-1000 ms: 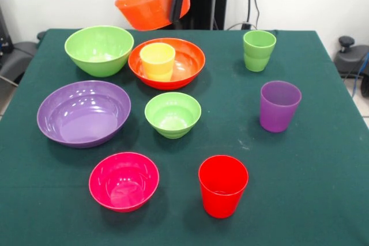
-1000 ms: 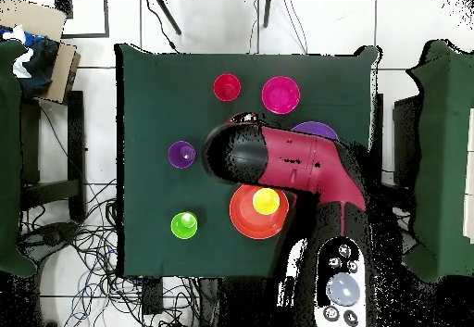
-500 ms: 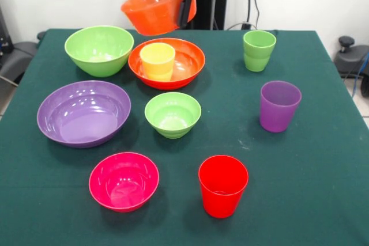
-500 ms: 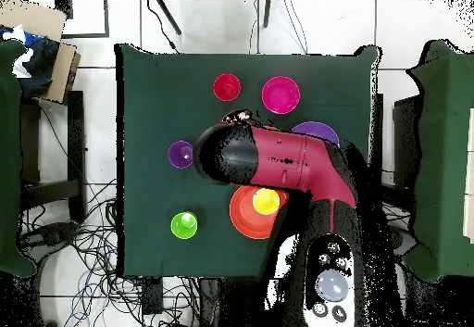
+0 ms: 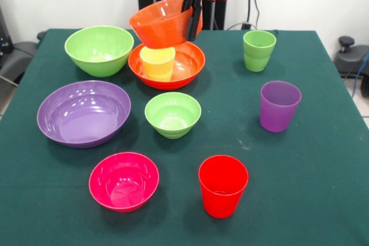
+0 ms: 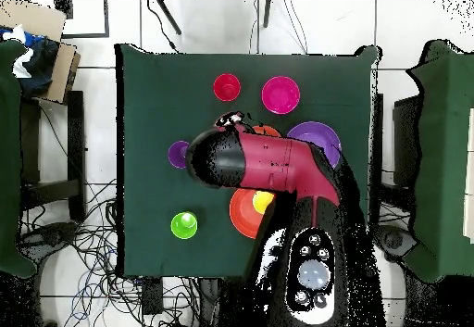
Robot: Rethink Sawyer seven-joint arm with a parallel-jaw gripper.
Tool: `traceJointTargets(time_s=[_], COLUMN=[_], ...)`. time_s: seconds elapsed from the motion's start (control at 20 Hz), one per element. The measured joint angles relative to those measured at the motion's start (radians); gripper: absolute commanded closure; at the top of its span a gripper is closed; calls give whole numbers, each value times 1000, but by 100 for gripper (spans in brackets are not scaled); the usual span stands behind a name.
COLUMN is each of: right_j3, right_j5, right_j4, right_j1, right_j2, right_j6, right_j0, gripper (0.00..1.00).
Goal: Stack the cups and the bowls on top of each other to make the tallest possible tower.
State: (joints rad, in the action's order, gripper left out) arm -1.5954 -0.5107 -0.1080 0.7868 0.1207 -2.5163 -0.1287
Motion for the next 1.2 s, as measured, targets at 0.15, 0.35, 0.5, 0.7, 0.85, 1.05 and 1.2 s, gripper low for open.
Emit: traceJointTargets(time_s=[0.15,0.35,0.5,0.7,0.85,1.05,1.2], right_j3=[-15,-35,-45,-50,-60,-80,-98], right_j5=[16,43,62,73,77,84,104], right_j4=[0,0,0,0,0,0,0], right_j1=[-6,-12,-25,-40,-46,-49,-50], right_j2=[6,15,25,38,48,58,62], right_j6=[0,0,0,0,0,0,0], right_j0=[11,24,35,44,49,51,50], gripper=[100,100,100,100,100,100,100])
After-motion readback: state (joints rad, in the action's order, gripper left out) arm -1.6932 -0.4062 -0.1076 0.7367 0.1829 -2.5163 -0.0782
